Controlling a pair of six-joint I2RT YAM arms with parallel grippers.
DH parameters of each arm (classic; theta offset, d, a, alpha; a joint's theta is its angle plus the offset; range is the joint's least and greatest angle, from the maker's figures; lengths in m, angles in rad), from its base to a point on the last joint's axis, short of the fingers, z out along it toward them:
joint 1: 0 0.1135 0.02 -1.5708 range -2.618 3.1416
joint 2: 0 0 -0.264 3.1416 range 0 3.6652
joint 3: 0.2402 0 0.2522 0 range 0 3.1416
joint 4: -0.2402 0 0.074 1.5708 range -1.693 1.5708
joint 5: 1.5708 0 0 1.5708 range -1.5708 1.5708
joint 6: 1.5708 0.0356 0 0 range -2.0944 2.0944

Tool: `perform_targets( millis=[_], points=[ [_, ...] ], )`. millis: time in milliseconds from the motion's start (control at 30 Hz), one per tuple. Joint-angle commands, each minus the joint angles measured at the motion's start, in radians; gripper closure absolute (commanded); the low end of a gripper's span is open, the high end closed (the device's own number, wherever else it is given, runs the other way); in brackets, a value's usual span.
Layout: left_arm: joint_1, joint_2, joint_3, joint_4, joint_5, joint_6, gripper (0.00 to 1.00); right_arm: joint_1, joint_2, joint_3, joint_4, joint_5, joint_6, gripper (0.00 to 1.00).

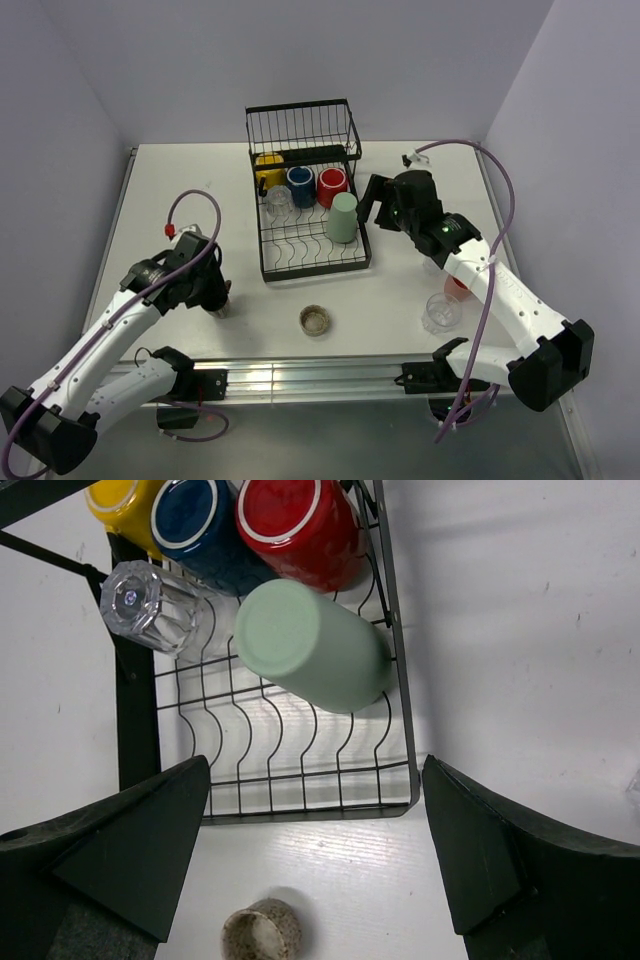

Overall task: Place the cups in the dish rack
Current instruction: Grab a cup with the left arm

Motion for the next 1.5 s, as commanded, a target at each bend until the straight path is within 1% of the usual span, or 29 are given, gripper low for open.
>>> perform_targets(
  millis=[0,200,600,867,900,1200,1400,1467],
  points=[
    [-0.014,0.004,-0.005,0.0,0.022,-0.011,0.48,-0.007,0.004,-0.007,0.05,-0.006,0.002,0.06],
    [-0.032,0.087,0.002,0.008,0.01,-0.015,0.47,-0.008,0.012,-0.021,0.065,-0.018,0.005,0.06],
    [-0.032,0.238,0.047,0.016,0.0,0.012,0.48,-0.007,0.006,-0.035,0.079,-0.024,-0.002,0.06],
    [-0.034,0.304,0.013,0.079,0.03,0.018,0.55,-0.008,0.006,-0.049,0.091,-0.029,-0.003,0.06],
    [-0.032,0.314,0.013,0.082,0.031,0.021,0.57,-0.008,0.006,-0.049,0.093,-0.032,-0.003,0.06],
    [-0.034,0.35,0.009,0.079,0.042,0.025,0.66,-0.013,0.004,-0.06,0.094,-0.036,-0.011,0.06],
    [-0.034,0.364,0.004,0.073,0.059,0.029,0.74,-0.013,0.004,-0.057,0.097,-0.04,-0.012,0.06],
    [-0.034,0.368,0.002,0.073,0.068,0.034,0.75,-0.013,0.006,-0.055,0.096,-0.043,-0.015,0.06]
  ],
)
